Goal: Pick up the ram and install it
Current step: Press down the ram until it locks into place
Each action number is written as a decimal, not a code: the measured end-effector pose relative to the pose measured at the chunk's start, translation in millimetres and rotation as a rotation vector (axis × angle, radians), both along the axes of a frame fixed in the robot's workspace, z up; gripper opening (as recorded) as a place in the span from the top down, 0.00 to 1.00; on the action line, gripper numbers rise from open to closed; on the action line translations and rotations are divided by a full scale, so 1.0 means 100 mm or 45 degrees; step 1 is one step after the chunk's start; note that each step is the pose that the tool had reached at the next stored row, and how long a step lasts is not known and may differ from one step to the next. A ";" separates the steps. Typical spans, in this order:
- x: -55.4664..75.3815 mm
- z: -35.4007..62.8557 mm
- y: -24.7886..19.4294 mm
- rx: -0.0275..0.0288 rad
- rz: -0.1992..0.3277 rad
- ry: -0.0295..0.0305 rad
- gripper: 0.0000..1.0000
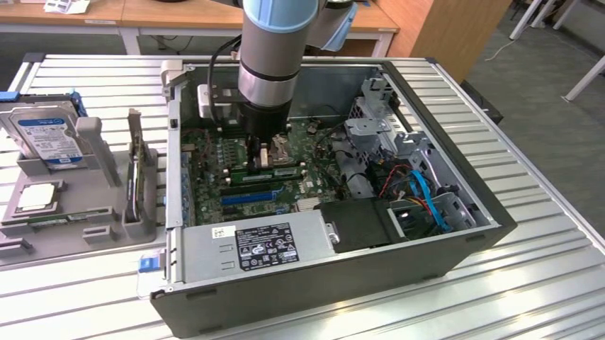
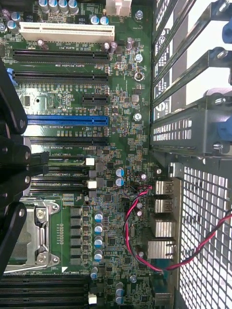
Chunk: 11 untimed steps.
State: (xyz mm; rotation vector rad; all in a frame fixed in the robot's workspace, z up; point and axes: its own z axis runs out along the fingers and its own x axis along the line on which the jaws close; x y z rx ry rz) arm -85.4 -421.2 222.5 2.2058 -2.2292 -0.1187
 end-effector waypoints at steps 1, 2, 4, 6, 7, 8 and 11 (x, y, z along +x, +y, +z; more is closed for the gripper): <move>0.00 0.000 0.000 0.0000 0.000 0.0001 0.90; 0.00 0.000 0.000 -0.0002 0.000 0.0002 0.90; 0.00 0.000 0.000 -0.0004 0.000 0.0003 0.90; 0.00 -0.001 0.000 -0.0003 0.000 0.0002 0.90; 0.00 -0.002 0.000 -0.0001 0.000 0.0002 0.90; 0.00 -0.002 0.000 -0.0001 0.000 0.0002 0.90; 0.00 -0.002 0.000 0.0000 0.000 0.0002 0.90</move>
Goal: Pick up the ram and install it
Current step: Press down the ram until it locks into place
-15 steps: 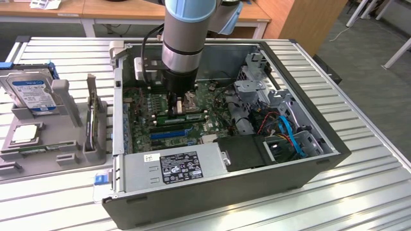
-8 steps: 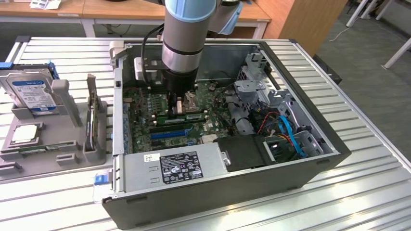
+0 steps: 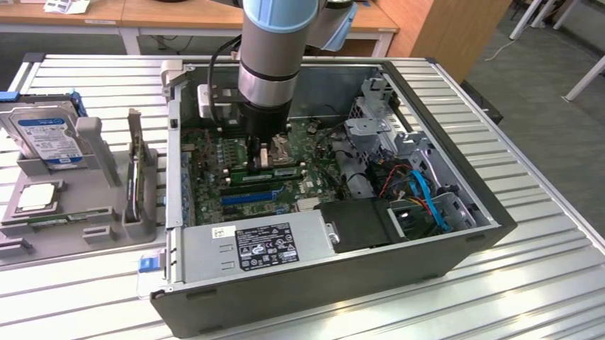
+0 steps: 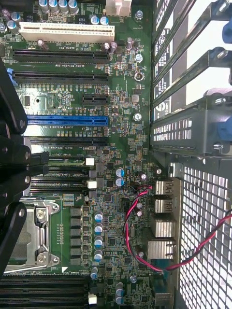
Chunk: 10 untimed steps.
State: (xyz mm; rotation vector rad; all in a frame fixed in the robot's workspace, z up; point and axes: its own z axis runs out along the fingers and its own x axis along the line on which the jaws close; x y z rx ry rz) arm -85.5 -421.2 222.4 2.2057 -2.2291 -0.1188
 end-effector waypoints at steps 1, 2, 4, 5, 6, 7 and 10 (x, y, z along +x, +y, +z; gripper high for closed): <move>0.00 0.000 0.000 0.0000 0.000 -0.0001 0.90; 0.00 0.000 0.000 0.0000 0.000 -0.0001 0.90; 0.00 0.000 0.000 0.0000 0.000 0.0000 0.90; 0.00 0.000 0.000 0.0000 0.000 0.0000 0.90; 0.00 0.000 0.000 0.0000 0.000 -0.0001 0.90; 0.00 0.000 0.000 -0.0001 0.000 0.0000 0.90; 0.00 -0.002 0.000 -0.0001 0.000 0.0000 0.90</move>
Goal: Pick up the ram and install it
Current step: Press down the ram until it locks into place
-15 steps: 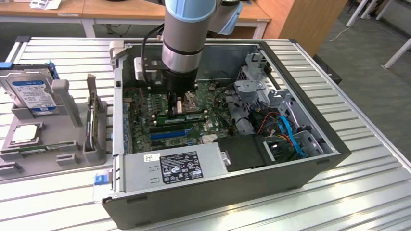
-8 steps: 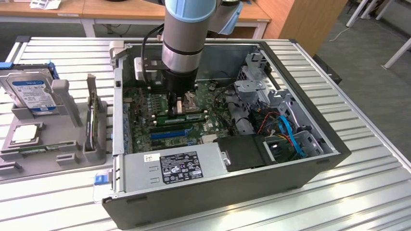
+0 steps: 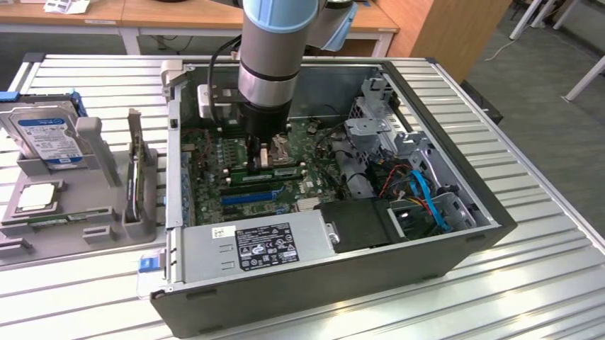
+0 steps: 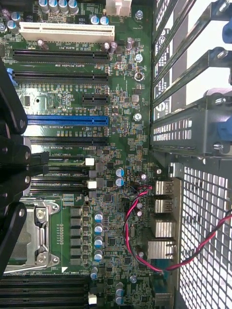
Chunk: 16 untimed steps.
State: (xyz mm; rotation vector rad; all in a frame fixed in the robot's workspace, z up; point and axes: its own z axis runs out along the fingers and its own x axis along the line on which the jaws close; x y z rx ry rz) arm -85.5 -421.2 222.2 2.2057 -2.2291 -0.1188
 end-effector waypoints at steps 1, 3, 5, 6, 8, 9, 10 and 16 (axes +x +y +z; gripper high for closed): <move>0.00 0.000 0.000 0.0000 0.000 0.0000 0.90; 0.00 0.000 0.000 0.0001 0.000 -0.0001 0.90; 0.00 0.000 0.000 0.0000 0.000 -0.0001 0.90; 0.00 0.000 0.000 0.0000 0.000 -0.0001 0.90; 0.00 0.000 0.000 0.0001 0.000 -0.0001 0.90; 0.00 0.000 0.000 0.0000 0.000 -0.0001 0.90; 0.00 -0.001 0.000 0.0000 0.000 -0.0001 0.90; 0.00 -0.002 0.000 0.0000 0.000 -0.0001 0.90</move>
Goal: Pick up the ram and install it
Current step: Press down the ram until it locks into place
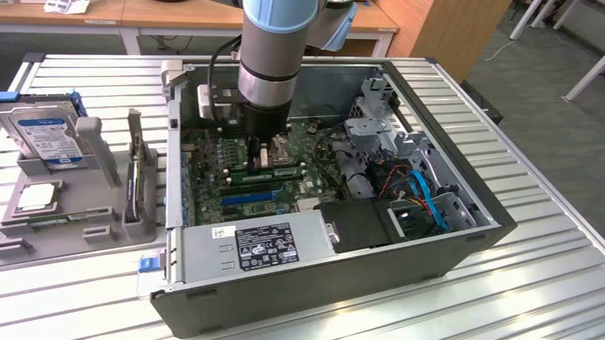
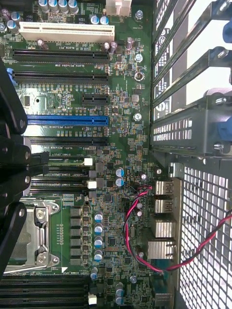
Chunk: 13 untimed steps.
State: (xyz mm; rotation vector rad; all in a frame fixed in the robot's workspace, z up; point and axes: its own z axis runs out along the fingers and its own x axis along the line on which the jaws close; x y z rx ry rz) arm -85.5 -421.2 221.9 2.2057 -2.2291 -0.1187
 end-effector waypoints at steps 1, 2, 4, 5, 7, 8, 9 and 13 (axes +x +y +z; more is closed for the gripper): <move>0.00 0.000 0.000 0.0000 0.000 0.0000 0.90; 0.00 0.000 0.000 0.0000 0.000 0.0000 0.90; 0.00 0.000 0.000 0.0000 0.000 0.0000 0.90; 0.00 0.000 0.000 -0.0001 0.000 0.0000 0.90; 0.00 -0.002 0.000 -0.0001 0.000 0.0001 0.90; 0.00 -0.003 0.000 -0.0001 0.000 0.0000 0.90; 0.00 -0.003 0.000 -0.0001 0.000 0.0001 0.90; 0.00 0.004 0.001 0.0013 0.000 -0.0010 0.90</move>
